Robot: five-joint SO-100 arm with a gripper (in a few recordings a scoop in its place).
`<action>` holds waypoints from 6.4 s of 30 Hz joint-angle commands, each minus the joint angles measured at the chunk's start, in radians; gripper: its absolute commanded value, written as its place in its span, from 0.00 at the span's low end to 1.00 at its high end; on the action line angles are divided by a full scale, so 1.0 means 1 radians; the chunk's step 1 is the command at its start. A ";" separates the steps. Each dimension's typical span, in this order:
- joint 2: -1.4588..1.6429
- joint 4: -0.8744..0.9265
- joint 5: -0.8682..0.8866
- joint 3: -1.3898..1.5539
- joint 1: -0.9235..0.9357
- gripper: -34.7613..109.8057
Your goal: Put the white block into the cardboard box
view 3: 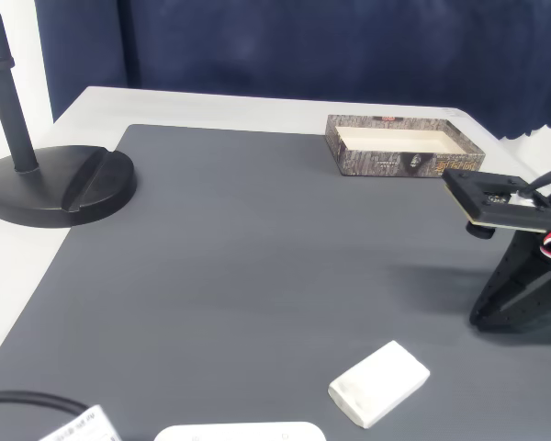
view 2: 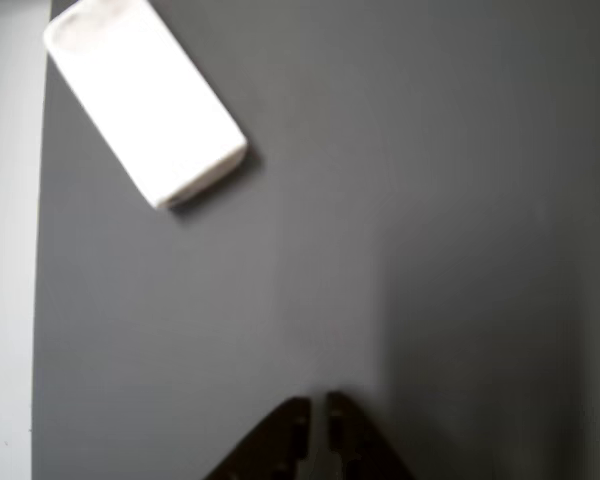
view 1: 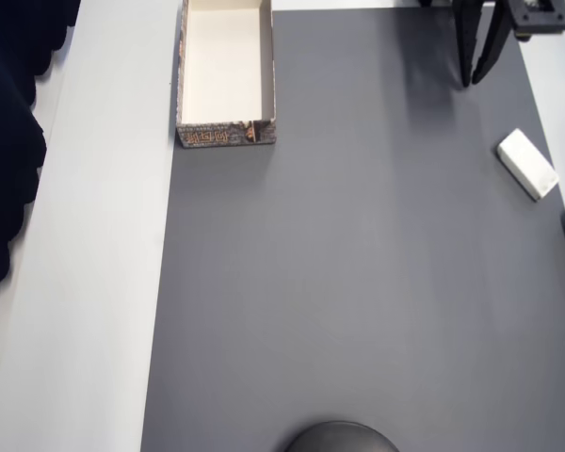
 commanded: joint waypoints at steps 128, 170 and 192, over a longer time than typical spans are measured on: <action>-1.878 -0.161 0.609 -1.401 -0.155 0.43; -1.919 -0.164 0.612 -1.405 -0.163 0.39; -1.939 -0.161 0.612 -1.419 -0.172 0.36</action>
